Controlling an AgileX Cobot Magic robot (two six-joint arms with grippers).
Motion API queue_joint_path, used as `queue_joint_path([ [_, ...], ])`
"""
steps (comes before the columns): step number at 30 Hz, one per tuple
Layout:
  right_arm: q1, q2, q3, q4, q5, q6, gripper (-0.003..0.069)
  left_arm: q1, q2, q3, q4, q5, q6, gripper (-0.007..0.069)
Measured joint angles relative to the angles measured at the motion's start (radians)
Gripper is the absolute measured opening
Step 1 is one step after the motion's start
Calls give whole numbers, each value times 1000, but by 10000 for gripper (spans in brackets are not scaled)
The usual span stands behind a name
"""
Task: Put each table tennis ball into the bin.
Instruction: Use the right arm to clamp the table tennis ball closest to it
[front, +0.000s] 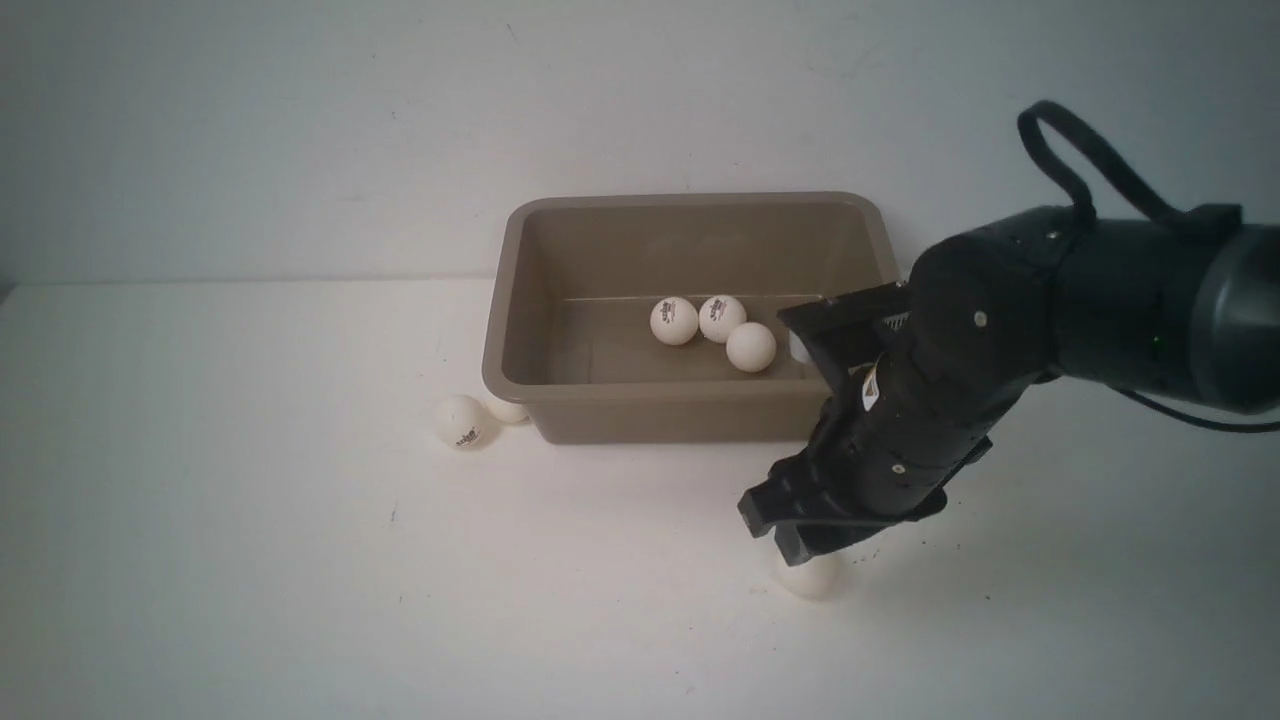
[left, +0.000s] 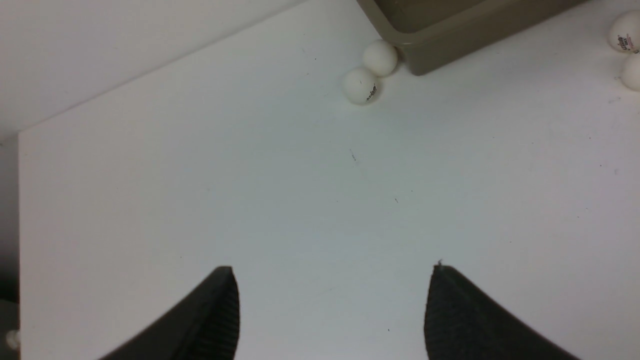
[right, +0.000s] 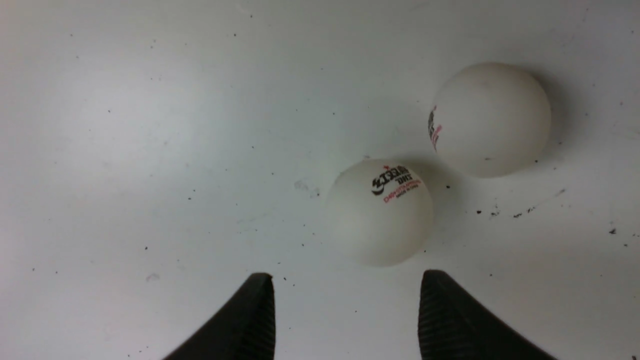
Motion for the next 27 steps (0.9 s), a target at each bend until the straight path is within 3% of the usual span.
queue_joint_path([
  [22,41,98,-14,-115,-27,109,358,0,0,0,-67,-1,93,447],
  [27,41,98,-15,-94,-29,96,358,0,0,0,-71,-1,95,447],
])
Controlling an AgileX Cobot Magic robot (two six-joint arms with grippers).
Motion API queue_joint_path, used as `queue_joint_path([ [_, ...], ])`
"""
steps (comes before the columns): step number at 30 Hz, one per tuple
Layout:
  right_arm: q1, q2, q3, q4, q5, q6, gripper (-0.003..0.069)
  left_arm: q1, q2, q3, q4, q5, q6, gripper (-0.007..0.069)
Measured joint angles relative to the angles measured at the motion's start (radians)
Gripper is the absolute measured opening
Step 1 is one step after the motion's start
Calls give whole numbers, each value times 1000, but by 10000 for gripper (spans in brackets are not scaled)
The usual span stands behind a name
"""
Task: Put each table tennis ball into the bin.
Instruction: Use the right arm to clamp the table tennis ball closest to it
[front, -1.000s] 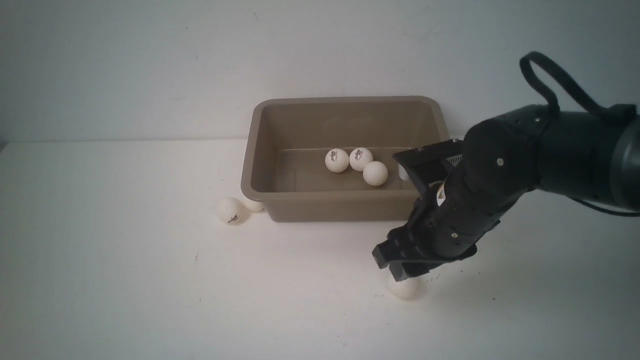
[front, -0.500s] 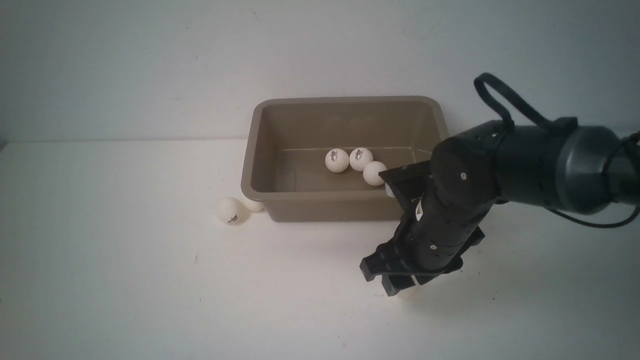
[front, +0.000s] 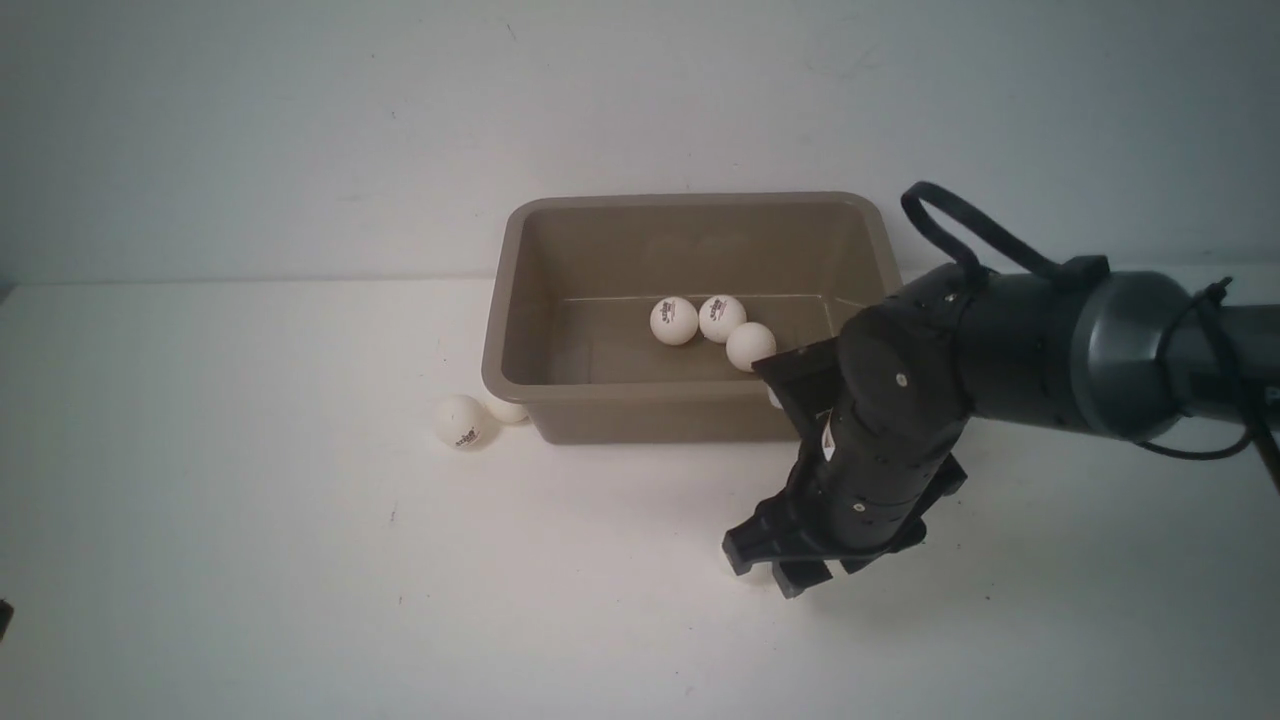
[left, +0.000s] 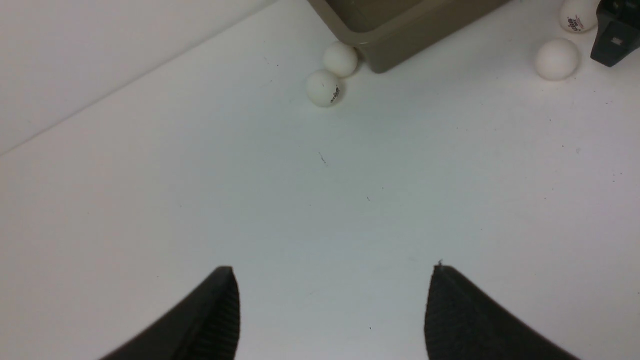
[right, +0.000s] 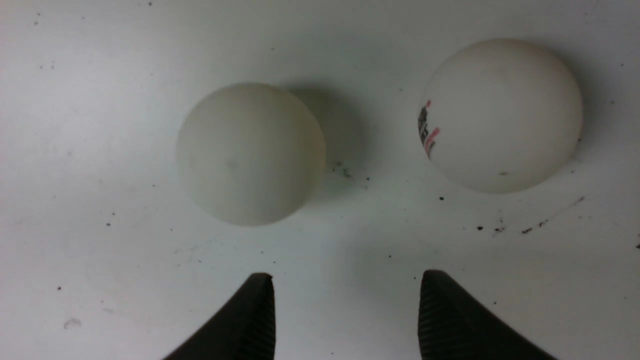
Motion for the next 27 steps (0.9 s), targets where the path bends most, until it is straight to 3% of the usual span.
queue_joint_path([
  [8,50,0,-90,122,18,-99,358,0,0,0,-1,0,7,447],
  [15,139,43,-230,54,21,-93,382,0,0,0,-2,0,13,447],
  [27,170,284,-536,37,164,-62,433,0,0,0,-2,0,36,447],
])
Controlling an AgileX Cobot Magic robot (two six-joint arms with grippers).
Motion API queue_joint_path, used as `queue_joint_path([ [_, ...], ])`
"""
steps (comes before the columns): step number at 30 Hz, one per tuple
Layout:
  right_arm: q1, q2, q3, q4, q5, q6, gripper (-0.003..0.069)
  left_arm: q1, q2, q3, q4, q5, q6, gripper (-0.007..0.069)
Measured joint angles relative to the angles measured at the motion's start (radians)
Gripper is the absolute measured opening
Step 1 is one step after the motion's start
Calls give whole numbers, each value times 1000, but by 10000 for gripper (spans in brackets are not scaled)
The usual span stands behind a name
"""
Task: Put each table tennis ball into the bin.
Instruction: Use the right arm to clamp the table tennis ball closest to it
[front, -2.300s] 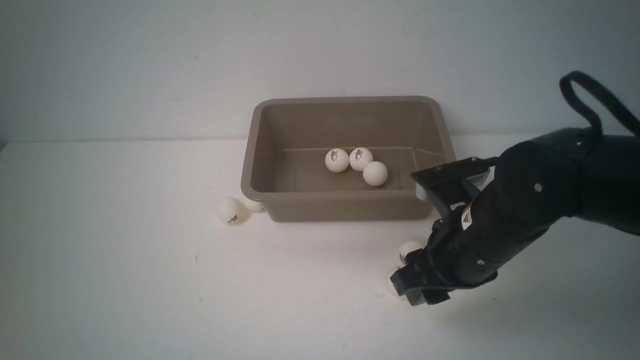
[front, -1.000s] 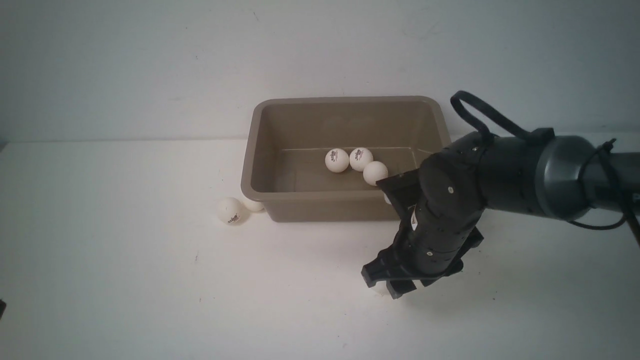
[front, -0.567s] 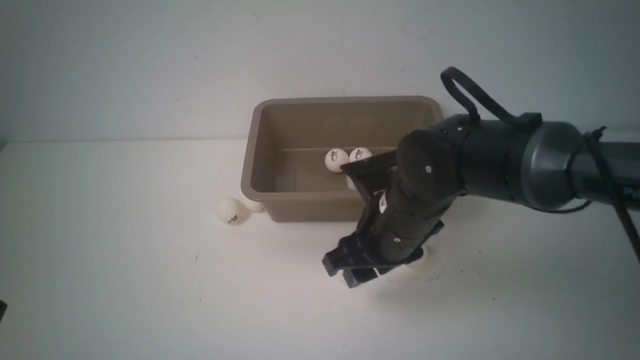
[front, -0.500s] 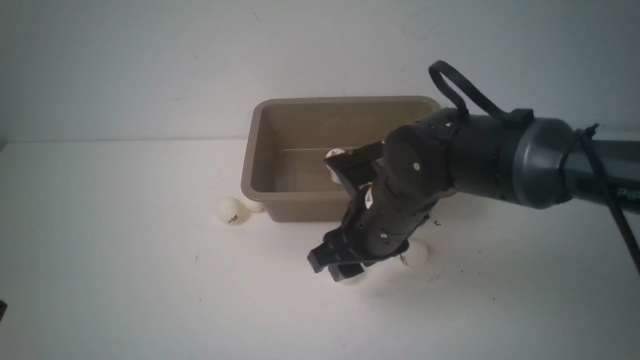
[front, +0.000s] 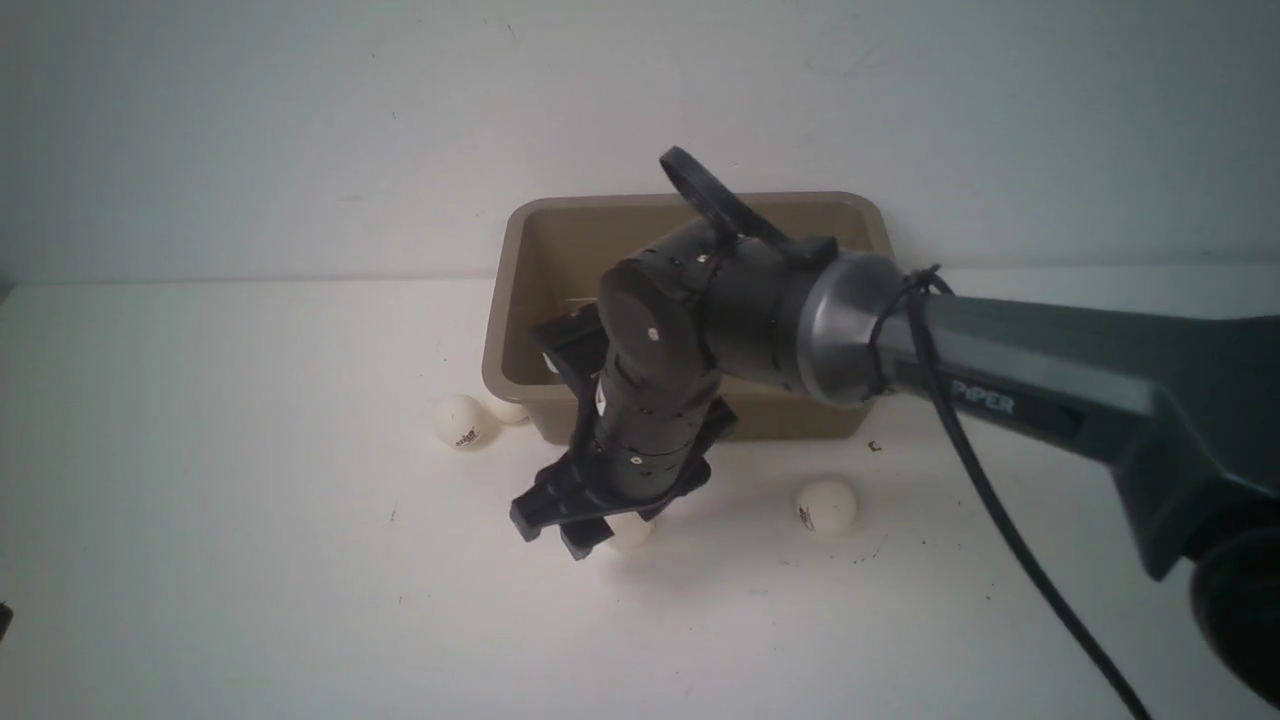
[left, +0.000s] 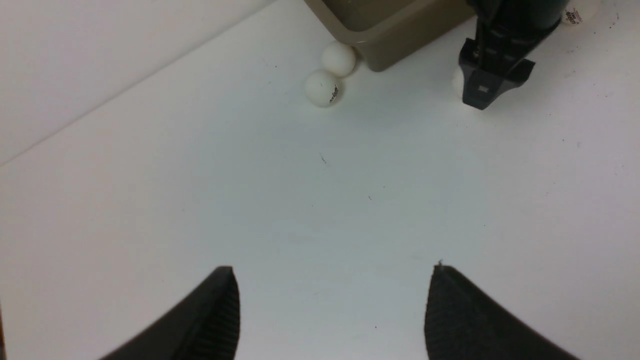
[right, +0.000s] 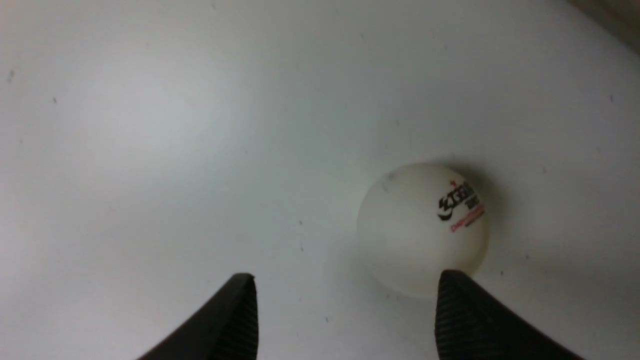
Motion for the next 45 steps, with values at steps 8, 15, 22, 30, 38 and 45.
queue_joint_path([
  [8,9,122,-218,-57,116,9,433,0,0,0,-44,0,21,447],
  [15,9,204,-315,-67,153,9,433,0,0,0,-63,0,32,447],
  [22,10,251,-375,-69,158,10,433,0,0,0,-65,0,32,447],
  [30,11,278,-430,-39,148,10,405,0,0,0,-90,0,39,447],
  [38,12,304,-480,-44,149,6,254,0,0,0,-98,0,39,447],
  [45,13,312,-494,-57,128,-16,92,0,0,0,-102,0,43,447],
])
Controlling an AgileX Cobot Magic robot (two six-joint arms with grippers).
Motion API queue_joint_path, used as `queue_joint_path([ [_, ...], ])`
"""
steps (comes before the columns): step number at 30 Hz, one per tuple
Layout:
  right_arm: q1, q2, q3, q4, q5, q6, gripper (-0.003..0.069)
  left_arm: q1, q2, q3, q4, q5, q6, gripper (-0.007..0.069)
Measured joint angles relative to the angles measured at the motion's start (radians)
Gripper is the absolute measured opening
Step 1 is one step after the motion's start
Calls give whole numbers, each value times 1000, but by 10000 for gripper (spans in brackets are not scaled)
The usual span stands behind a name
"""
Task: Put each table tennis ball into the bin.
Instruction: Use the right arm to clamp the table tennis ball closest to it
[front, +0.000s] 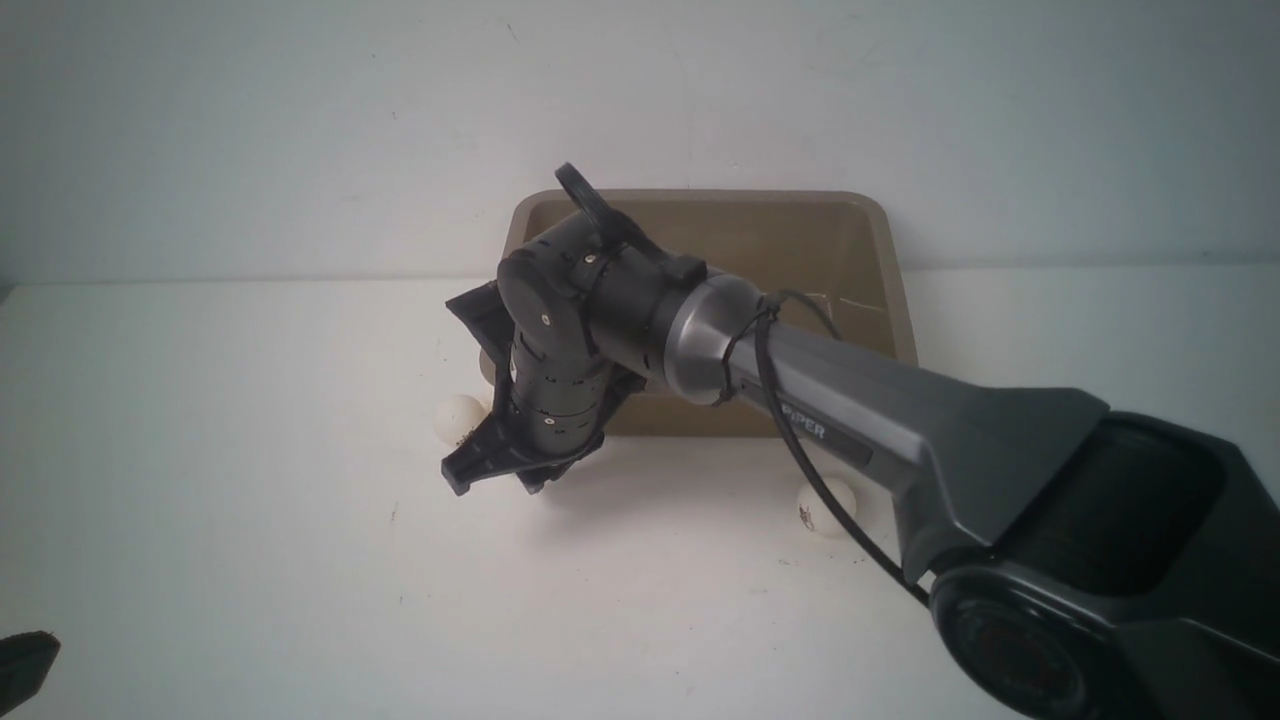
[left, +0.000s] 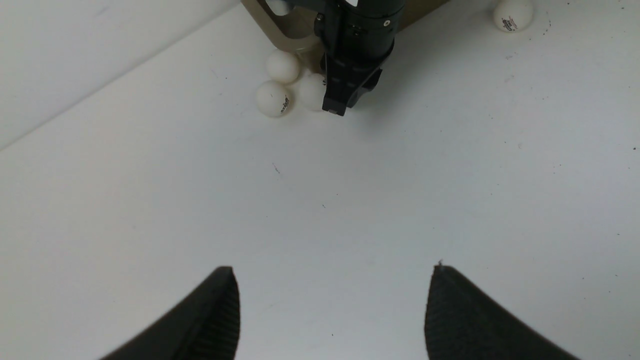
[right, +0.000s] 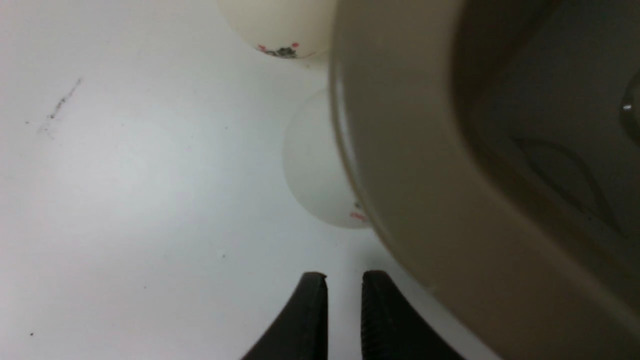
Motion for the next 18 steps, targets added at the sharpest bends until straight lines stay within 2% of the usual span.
queue_joint_path([
  [7,5,7,-30,-9,48,-20,5,0,0,0,0,0,4,416],
  [10,21,7,-59,-27,65,-26,-6,0,0,0,0,0,4,393],
  [18,153,-100,-136,-159,72,-22,-8,0,0,0,3,0,14,341],
])
